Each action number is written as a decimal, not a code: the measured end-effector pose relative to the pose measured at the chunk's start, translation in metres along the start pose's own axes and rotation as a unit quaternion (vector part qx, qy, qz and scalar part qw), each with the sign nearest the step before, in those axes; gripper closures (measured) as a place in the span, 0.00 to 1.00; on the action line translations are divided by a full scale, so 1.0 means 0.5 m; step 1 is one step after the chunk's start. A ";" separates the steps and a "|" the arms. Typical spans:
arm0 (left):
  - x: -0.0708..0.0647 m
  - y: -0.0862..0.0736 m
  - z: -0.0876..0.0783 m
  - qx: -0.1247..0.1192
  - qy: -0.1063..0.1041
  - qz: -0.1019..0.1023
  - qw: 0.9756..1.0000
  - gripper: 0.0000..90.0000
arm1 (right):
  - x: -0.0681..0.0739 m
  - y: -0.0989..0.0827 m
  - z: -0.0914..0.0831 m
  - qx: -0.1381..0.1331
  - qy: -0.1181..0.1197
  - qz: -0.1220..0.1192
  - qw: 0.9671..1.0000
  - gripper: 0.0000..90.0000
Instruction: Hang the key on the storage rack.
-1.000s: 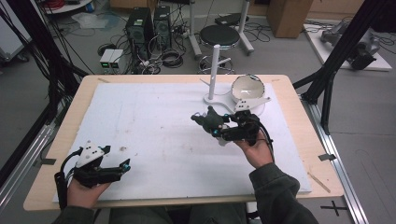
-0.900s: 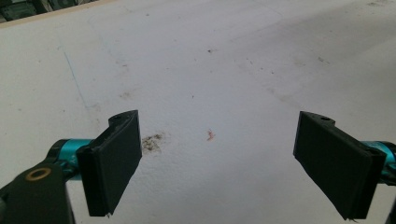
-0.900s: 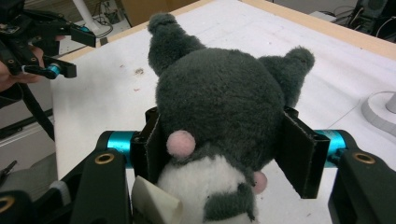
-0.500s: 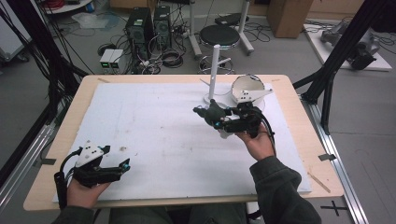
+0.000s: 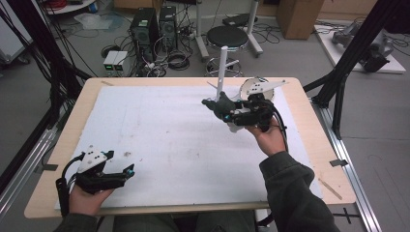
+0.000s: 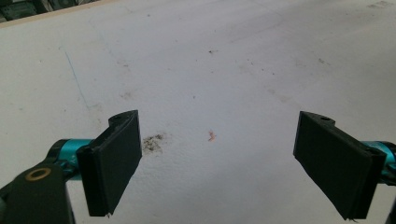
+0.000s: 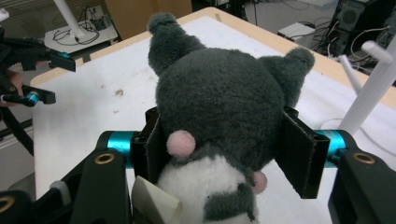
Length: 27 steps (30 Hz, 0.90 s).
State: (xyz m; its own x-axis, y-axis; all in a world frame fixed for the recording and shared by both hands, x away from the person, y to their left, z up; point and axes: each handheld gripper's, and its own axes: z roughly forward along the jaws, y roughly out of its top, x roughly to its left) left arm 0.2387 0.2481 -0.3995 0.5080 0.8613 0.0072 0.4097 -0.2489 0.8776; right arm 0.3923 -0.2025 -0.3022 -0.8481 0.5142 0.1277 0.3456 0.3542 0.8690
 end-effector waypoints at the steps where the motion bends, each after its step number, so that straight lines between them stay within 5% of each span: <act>1: 0.000 0.000 0.000 0.000 0.000 0.000 1.000 0.17 | -0.001 0.004 -0.001 0.001 0.000 0.000 1.000 0.44; 27: 0.002 0.000 -0.001 0.001 0.002 -0.001 1.000 0.17 | -0.056 0.088 -0.025 -0.012 -0.042 0.002 0.999 0.44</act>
State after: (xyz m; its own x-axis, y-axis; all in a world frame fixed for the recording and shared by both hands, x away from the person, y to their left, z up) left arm 0.2387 0.2491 -0.3993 0.5044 0.8634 0.0080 0.4115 -0.2485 0.8769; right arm 0.4260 -0.2111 -0.2615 -0.8100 0.5792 0.0919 0.3385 0.3339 0.8797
